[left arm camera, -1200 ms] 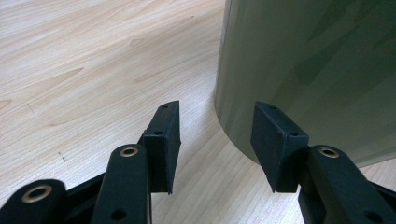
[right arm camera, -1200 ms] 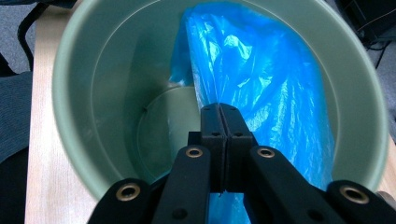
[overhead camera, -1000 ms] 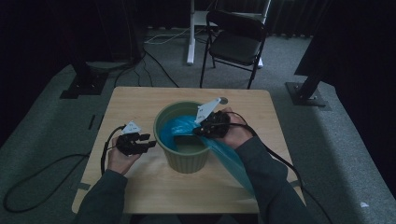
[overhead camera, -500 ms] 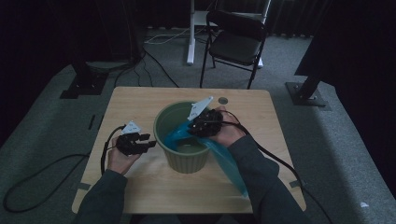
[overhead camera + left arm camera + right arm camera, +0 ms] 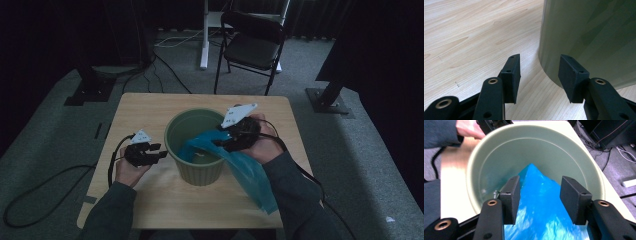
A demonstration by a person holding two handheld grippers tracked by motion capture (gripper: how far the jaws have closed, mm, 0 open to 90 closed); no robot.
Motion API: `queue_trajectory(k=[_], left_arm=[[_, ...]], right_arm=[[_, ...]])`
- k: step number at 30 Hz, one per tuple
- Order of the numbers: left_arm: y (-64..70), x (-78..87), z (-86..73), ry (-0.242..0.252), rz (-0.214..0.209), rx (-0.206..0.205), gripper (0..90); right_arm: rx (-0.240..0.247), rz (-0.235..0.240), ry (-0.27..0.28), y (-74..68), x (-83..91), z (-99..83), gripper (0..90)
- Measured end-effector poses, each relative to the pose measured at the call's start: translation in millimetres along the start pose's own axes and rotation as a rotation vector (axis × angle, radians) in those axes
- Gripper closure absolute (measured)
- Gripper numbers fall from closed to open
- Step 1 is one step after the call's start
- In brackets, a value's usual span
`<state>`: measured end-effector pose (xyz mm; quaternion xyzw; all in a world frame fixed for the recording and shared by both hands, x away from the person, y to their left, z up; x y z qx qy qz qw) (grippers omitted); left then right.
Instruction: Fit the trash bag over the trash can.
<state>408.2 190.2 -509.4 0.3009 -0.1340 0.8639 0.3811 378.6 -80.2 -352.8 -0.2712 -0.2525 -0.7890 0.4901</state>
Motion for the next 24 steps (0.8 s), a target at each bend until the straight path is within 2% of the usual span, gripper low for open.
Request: queue_trajectory(k=[4, 6, 8, 11, 12, 22, 24], left_arm=[[-0.3, 0.2, 0.0, 0.000, -0.001, 0.001, 52.3], [-0.1, 0.4, 0.3, 0.003, -0.001, 0.001, 52.3], [-0.1, 0.2, 0.3, 0.004, -0.001, 0.002, 52.3], [0.1, 0.0, 0.5, 0.003, -0.002, 0.002, 52.4], [0.2, 0.0, 0.6, 0.001, -0.003, 0.001, 52.4], [0.5, 1.1, 1.0, 0.002, -0.006, -0.004, 53.2], [0.4, 1.3, 1.1, 0.005, -0.007, -0.005, 53.3]], right_arm=[[-0.019, -0.027, 0.000, 2.4, 8.0, -12.4, 51.7], [-0.027, -0.023, 0.004, 2.7, 9.8, -15.0, 51.9], [-0.056, -0.031, 0.006, 5.0, 15.7, -24.8, 51.8], [-0.064, -0.032, 0.006, 5.7, 17.4, -28.0, 51.7], [-0.083, -0.042, -0.001, 7.0, 22.4, -37.2, 50.2], [-0.138, -0.062, 0.003, 1.6, 35.0, -58.4, 47.4], [-0.153, -0.071, 0.006, -4.5, 36.1, -69.7, 46.0]])
Point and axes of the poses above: each handheld gripper's, and its own axes: x roughly backward along the jaws, z roughly out of its top, y roughly to its right, the point moved 6 cm from there along -x, roughly forward along the jaws, and after that the axes turned 6 degrees about -x, right-handed, at the moved point
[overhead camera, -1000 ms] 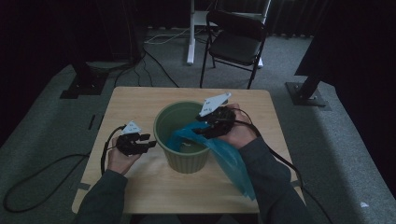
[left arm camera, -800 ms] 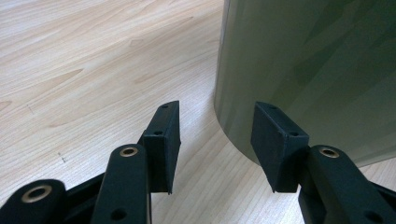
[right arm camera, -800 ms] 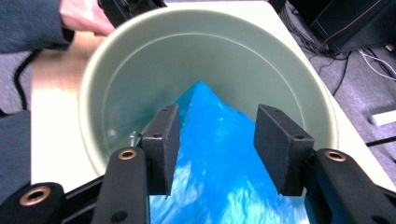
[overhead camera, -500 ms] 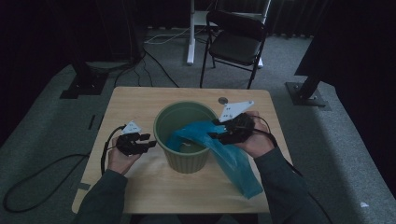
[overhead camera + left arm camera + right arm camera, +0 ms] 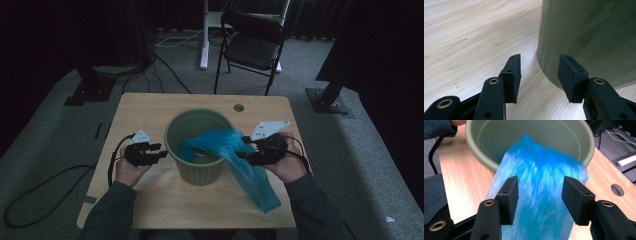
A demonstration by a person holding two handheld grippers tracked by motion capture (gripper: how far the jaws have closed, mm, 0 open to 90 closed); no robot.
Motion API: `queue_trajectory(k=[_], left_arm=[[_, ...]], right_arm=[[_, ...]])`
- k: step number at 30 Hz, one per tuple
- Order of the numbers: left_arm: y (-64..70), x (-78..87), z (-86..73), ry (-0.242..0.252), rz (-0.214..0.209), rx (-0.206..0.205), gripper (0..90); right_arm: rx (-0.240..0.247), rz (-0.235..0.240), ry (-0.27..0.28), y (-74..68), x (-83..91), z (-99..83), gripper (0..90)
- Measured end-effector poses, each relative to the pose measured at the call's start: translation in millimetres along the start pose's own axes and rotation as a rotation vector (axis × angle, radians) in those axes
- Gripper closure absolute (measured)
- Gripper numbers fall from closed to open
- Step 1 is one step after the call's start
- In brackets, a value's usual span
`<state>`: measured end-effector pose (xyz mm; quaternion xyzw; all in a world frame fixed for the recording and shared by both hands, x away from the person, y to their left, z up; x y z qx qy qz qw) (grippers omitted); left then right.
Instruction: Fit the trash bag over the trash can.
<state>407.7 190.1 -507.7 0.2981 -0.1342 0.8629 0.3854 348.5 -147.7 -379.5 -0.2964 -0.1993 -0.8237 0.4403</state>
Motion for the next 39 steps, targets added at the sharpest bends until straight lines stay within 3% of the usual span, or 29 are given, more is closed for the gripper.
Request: queue_trajectory(k=[10, 17, 20, 27, 39], left_arm=[[0.9, -1.5, 0.6, -0.009, 0.006, -0.007, 54.5], [-0.1, 0.5, 0.3, -0.003, 0.005, -0.002, 54.5], [0.4, 1.1, 0.8, -0.002, 0.004, -0.002, 54.5], [2.4, 4.6, 3.4, 0.013, -0.002, -0.005, 55.4], [2.2, 26.6, 10.2, 0.089, -0.017, 0.011, 55.9]], right_arm=[[-0.034, -0.013, -0.005, 0.2, -2.2, -16.8, 48.8], [-0.044, -0.025, -0.022, 5.1, -9.1, -18.2, 79.9], [-0.039, -0.030, -0.010, 6.4, -8.3, -15.5, 87.6], [-0.020, -0.039, -0.002, 9.7, -5.7, -7.4, 89.6], [0.022, -0.038, 0.008, 13.4, -11.1, 15.0, 89.8]])
Point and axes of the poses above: each handheld gripper's, and its own axes: x roughly backward along the jaws, z roughly out of its top, y roughly to its right, the point moved 6 cm from there along -x, roughly forward along the jaws, and after that the axes turned 6 degrees about -x, right-handed, at the moved point
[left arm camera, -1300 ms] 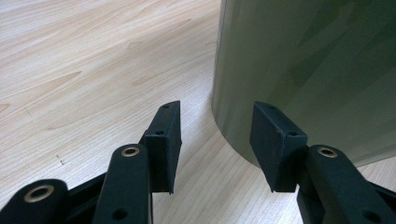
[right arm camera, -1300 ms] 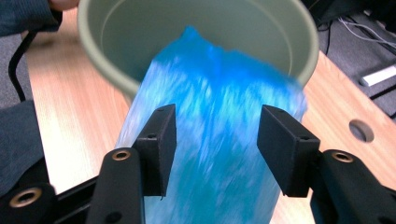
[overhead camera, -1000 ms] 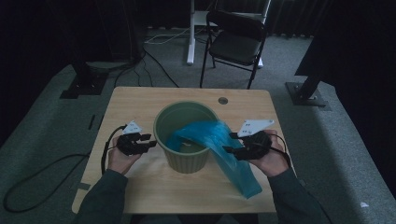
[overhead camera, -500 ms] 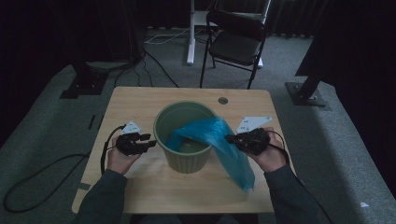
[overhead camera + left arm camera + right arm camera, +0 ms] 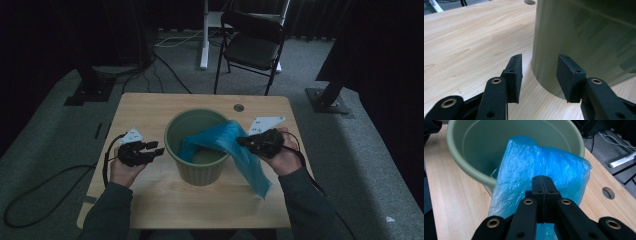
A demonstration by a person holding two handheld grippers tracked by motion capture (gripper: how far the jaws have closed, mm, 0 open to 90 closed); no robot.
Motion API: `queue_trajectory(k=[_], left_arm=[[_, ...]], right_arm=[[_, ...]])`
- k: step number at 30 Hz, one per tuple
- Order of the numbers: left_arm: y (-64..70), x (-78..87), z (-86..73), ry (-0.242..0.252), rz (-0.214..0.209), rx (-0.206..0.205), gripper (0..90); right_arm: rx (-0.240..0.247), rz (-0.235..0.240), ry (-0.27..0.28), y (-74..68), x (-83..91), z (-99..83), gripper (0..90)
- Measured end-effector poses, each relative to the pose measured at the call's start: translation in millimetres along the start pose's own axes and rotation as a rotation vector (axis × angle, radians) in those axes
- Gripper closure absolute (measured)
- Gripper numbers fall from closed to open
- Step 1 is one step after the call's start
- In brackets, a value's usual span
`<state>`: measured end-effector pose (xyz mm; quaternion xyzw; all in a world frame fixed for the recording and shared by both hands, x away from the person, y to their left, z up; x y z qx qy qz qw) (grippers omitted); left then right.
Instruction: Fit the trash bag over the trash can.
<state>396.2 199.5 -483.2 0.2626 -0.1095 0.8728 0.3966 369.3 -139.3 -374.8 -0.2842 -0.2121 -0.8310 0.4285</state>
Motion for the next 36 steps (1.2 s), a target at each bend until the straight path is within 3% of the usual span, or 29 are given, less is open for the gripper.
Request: queue_trajectory(k=[3, 6, 16, 26, 36], left_arm=[[-0.3, 4.1, 3.4, 0.009, 0.006, -0.008, 56.2], [0.2, 6.6, 7.1, 0.017, -0.021, -0.011, 56.2], [-0.6, -3.8, 12.8, 0.000, -0.047, -0.031, 56.6], [0.6, -12.1, 17.1, -0.006, -0.064, -0.046, 58.8], [5.0, -18.1, 22.2, -0.004, -0.070, -0.069, 61.7]], right_arm=[[0.004, 0.004, 0.012, 1.3, -0.5, 6.2, 89.8], [0.005, 0.008, 0.008, 1.9, -4.5, 10.2, 89.8], [0.011, 0.037, 0.010, 1.1, -19.6, 22.0, 89.8], [-0.001, 0.048, 0.015, 4.6, -21.7, 25.5, 89.9], [0.025, 0.052, 0.013, 1.9, -19.9, 32.8, 89.9]])
Point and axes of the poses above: each handheld gripper's, and its own axes: x roughly backward along the jaws, z roughly out of its top, y roughly to its right, the point moved 6 cm from there along -x, roughly forward along the jaws, and after that the axes turned 6 degrees about -x, right-handed, at the moved point
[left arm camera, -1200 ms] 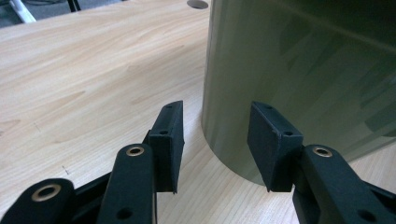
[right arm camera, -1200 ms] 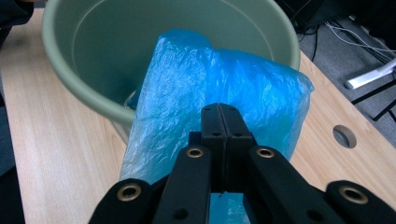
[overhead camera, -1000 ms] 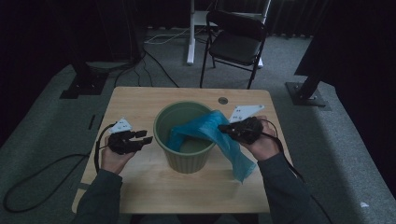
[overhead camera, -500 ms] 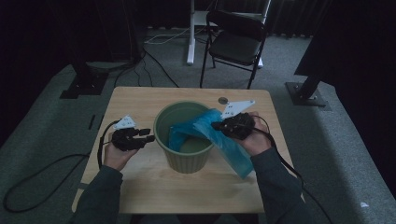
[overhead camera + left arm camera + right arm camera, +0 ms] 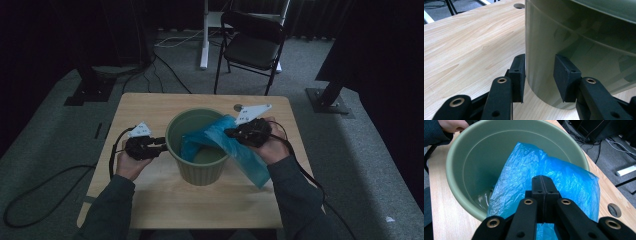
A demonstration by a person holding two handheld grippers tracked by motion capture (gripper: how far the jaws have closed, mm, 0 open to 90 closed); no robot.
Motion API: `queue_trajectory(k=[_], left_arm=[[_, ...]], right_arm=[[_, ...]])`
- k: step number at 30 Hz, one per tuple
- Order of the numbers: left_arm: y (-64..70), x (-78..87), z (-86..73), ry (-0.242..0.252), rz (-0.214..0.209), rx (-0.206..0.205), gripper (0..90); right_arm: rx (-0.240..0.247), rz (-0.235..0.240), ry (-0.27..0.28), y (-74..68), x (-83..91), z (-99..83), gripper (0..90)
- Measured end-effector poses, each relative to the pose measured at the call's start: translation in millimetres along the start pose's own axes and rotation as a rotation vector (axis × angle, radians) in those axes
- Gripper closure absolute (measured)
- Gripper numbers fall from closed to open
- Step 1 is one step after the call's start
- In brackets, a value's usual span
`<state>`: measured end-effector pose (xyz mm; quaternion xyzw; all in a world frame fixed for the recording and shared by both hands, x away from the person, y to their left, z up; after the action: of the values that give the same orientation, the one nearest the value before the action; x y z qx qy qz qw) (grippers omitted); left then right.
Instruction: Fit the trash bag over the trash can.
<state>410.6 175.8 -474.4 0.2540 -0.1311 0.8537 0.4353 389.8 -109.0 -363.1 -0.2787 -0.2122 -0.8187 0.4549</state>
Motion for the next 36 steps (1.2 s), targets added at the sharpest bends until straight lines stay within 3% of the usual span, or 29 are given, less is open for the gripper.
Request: queue_trajectory(k=[6, 12, 16, 27, 36], left_arm=[[7.3, -0.7, 7.4, 0.008, -0.006, -0.032, 61.7], [4.1, 7.0, 12.4, 0.016, 0.047, -0.028, 60.8], [2.5, 10.7, 13.7, 0.026, 0.052, -0.023, 60.5], [-1.7, 29.6, 15.8, 0.060, 0.049, -0.020, 59.5], [-0.1, 42.2, 32.8, 0.075, 0.027, -0.049, 57.6]], right_arm=[[-0.007, 0.014, 0.007, 0.1, -2.1, 1.6, 89.9], [-0.007, 0.021, 0.003, 0.6, -4.8, 2.1, 90.0], [-0.013, 0.026, 0.008, 2.4, -5.6, 2.9, 89.9], [-0.023, 0.040, 0.001, 5.5, -10.5, 3.2, 90.0], [-0.023, 0.054, 0.000, 6.7, -14.4, 4.5, 90.0]])
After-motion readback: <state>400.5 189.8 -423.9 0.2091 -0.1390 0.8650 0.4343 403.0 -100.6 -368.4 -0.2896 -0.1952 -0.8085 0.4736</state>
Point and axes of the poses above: each handheld gripper's, and its own axes: x roughly backward along the jaws, z roughly out of its top, y roughly to its right, the point moved 6 cm from there along -x, roughly forward along the jaws, and after that the axes turned 6 degrees about -x, right-handed, at the moved point
